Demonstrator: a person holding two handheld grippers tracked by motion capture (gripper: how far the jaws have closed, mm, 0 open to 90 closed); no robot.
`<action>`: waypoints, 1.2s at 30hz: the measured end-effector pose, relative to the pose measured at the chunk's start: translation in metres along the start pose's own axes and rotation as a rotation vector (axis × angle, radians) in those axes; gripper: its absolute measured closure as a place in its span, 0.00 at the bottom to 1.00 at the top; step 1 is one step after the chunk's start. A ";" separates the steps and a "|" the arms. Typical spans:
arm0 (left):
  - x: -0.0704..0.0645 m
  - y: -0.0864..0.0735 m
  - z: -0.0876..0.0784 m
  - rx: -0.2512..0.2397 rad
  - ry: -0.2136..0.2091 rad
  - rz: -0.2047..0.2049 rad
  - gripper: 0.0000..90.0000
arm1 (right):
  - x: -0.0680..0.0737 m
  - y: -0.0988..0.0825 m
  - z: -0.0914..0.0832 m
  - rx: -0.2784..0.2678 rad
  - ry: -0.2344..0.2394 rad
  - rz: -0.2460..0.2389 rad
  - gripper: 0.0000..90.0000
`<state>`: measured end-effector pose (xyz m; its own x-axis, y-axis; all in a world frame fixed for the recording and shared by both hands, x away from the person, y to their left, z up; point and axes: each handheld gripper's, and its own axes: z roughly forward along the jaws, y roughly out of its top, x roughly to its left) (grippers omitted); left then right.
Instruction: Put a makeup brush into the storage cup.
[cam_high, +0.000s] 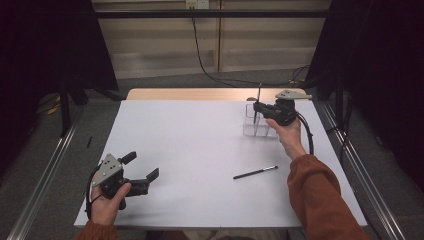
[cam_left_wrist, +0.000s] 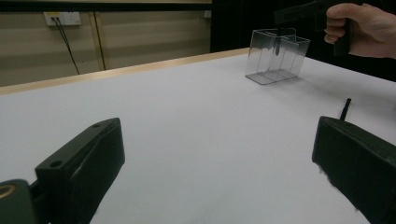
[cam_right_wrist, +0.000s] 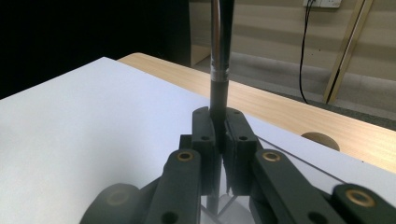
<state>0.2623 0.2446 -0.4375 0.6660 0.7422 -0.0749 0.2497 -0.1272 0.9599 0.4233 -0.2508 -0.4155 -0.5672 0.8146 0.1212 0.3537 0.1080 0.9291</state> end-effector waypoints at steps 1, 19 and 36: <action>0.000 0.000 0.000 0.000 0.001 0.000 0.03 | 0.000 0.000 0.000 0.000 0.003 -0.001 0.93; 0.000 -0.001 0.001 0.005 0.002 0.008 0.03 | -0.002 -0.005 0.002 0.013 0.022 0.025 0.90; 0.000 -0.001 0.001 0.004 -0.002 0.005 0.03 | 0.000 -0.007 0.000 -0.006 0.021 0.022 0.21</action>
<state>0.2624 0.2442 -0.4383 0.6684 0.7405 -0.0705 0.2490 -0.1334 0.9593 0.4208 -0.2521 -0.4221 -0.5750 0.8044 0.1492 0.3617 0.0864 0.9283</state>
